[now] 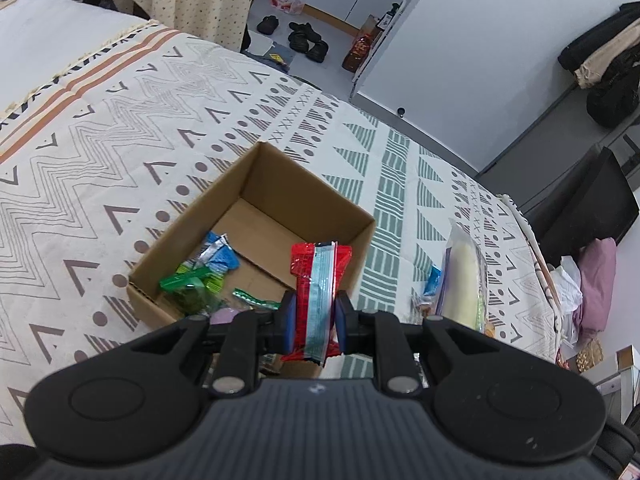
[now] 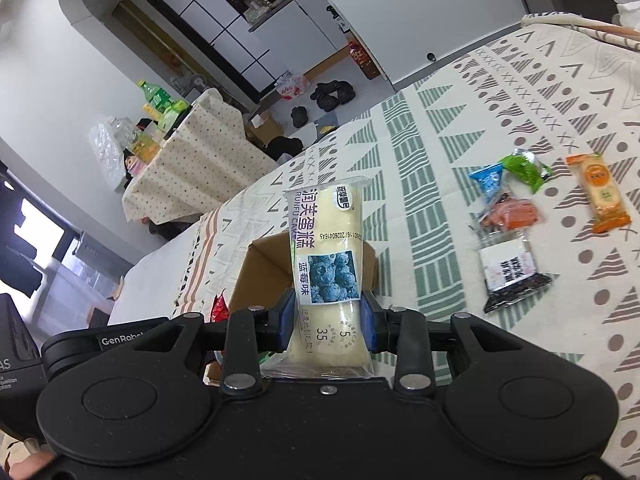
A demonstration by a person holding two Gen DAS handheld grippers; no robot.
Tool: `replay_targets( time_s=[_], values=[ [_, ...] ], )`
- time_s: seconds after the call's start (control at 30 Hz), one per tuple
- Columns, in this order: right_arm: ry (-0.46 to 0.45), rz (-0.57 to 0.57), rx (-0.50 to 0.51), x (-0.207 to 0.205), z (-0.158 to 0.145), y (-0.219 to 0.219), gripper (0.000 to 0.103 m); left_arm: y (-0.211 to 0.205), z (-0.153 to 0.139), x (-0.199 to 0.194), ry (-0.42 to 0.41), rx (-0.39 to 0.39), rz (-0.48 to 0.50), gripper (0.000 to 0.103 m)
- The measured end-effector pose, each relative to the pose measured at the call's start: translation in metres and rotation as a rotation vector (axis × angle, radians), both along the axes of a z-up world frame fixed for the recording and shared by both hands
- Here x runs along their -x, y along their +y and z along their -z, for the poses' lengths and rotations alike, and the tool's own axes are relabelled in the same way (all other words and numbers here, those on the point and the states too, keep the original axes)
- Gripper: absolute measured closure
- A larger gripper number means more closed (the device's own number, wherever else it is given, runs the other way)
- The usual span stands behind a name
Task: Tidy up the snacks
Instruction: 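Carry both bars over the box and open both tools to drop them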
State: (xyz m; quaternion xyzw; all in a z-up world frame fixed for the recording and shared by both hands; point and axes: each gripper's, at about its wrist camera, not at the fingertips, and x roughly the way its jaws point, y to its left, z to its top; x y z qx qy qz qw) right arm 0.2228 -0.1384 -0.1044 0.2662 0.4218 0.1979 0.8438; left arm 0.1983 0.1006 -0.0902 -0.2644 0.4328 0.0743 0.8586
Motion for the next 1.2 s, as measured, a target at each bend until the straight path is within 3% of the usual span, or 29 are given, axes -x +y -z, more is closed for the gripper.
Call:
replay_targets(
  time_s=[0.73, 0.87, 0.93, 1.03, 1.13, 1.17, 1.2],
  values=[
    [0.048, -0.063, 0.058, -0.015, 0.016, 0.066, 0.070, 0.057, 0.032, -0.039, 0.046, 0.064, -0.053, 0.083],
    [0.056, -0.061, 0.050, -0.018, 0.019, 0.071, 0.070, 0.064, 0.029, -0.041, 0.051, 0.020, -0.056, 0.076],
    [0.060, -0.066, 0.052, -0.020, 0.020, 0.076, 0.070, 0.069, 0.031, -0.040, 0.061, 0.036, -0.072, 0.065],
    [0.063, -0.065, 0.057, -0.024, 0.021, 0.082, 0.070, 0.073, 0.031, -0.035, 0.068, 0.043, -0.089, 0.058],
    [0.043, -0.052, 0.050, -0.025, 0.019, 0.085, 0.063, 0.075, 0.030, -0.032, 0.075, 0.033, -0.097, 0.050],
    [0.030, -0.046, 0.042, -0.026, 0.018, 0.085, 0.050, 0.075, 0.030, -0.031, 0.078, 0.031, -0.100, 0.049],
    [0.026, -0.045, 0.042, -0.025, 0.016, 0.085, 0.044, 0.075, 0.030, -0.030, 0.081, 0.029, -0.101, 0.048]
  ],
)
